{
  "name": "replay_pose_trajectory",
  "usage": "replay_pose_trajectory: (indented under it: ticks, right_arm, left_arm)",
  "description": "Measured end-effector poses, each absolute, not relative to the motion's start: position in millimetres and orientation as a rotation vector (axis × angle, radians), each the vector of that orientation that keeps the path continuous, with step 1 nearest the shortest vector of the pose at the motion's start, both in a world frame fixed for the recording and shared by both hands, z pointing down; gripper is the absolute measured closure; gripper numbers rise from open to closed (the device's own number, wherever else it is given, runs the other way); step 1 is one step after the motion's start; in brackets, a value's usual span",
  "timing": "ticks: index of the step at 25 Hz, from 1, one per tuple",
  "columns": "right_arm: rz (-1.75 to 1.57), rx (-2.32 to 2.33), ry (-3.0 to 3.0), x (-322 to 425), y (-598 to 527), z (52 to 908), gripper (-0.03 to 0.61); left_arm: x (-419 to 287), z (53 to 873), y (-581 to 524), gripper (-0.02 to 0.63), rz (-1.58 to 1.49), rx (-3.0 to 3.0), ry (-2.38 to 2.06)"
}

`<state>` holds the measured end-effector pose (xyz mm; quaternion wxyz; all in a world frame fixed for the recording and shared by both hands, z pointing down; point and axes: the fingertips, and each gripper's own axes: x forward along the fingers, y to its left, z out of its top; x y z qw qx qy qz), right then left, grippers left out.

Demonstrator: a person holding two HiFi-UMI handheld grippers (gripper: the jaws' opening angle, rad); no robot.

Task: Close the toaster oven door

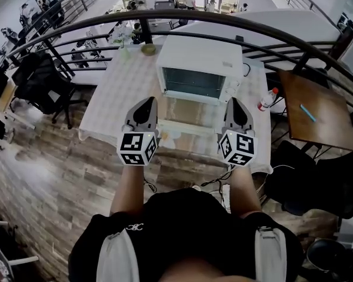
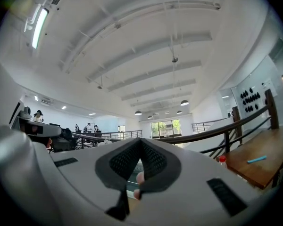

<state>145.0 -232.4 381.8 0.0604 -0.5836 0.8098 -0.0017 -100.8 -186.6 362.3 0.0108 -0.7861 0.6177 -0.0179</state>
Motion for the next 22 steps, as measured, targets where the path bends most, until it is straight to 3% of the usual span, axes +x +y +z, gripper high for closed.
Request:
replay_pose_trajectory:
  ticks: [14,16,22]
  right_arm:
    - [-0.024,-1.830,2.408,124.9,-259.4,383.0,0.584]
    - [-0.024,-1.841,2.408,123.3,-258.2,384.9,0.584]
    - [-0.043,-1.875,2.417,120.7,-261.0,391.3,0.584]
  left_arm:
    - [-147.8,370.4,-237.7,0.599,0.000,-2.482,1.939]
    - [-149.4,381.2,-240.6,0.460,-0.037,-2.527,1.917]
    - [-158.0,439.5,-249.6,0.440,-0.199,-2.625,1.946]
